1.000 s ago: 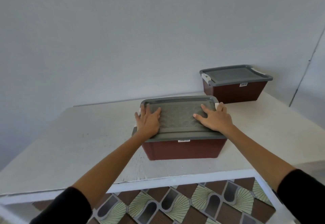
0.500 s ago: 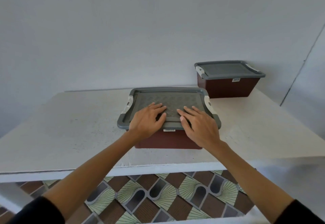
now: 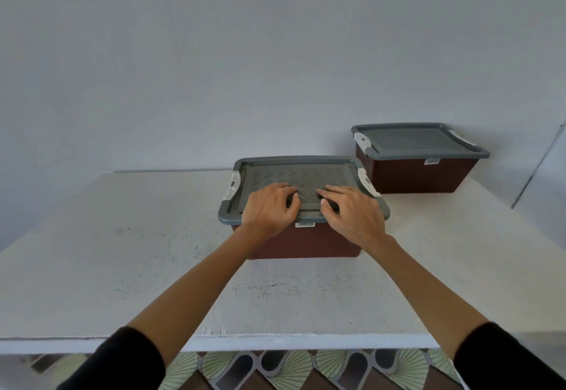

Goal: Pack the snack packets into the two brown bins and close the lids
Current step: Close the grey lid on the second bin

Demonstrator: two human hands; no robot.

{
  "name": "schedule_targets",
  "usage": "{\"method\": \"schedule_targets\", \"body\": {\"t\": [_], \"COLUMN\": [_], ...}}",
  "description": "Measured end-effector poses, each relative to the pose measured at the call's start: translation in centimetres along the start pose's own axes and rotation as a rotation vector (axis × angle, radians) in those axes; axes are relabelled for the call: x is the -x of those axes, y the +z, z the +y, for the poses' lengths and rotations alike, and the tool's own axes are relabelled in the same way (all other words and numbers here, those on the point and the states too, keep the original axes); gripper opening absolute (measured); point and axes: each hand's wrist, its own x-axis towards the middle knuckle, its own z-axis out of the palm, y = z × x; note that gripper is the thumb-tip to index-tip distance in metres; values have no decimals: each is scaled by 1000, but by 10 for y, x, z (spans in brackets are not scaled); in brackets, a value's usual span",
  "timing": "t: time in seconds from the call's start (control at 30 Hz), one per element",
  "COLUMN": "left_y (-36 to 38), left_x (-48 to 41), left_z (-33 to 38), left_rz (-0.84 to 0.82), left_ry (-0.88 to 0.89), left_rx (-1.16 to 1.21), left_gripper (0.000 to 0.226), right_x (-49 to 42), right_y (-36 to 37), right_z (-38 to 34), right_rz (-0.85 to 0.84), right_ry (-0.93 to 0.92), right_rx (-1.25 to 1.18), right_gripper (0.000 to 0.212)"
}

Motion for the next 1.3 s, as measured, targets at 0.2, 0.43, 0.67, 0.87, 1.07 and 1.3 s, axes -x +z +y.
{"method": "schedule_targets", "body": {"t": [0.2,0.43,0.67,0.87,1.07,1.3], "left_y": [16,37,56,68,77,85], "left_x": [-39,-87,-125,-151,-168,-180], "left_z": [-18,-43,-63,-75,-85,-93], "left_rz": [7,45,72,94,126,128], "left_ry": [3,18,17,20,35,45], "left_rx": [17,9,28,22,33,15], "left_gripper": [41,53,53,58,73,54], "right_x": [-44,-92,-130,-157,-175,-186], "right_y": [22,46,66,75,83,89], "right_z": [14,26,37,45,49,53], "right_rz": [34,54,66,18,16,20], "right_ry": [-15,-6,-10,-14,-1,-3], "right_rx": [13,34,47,69,63,55], "right_gripper": [40,42,44,36,37,38]}}
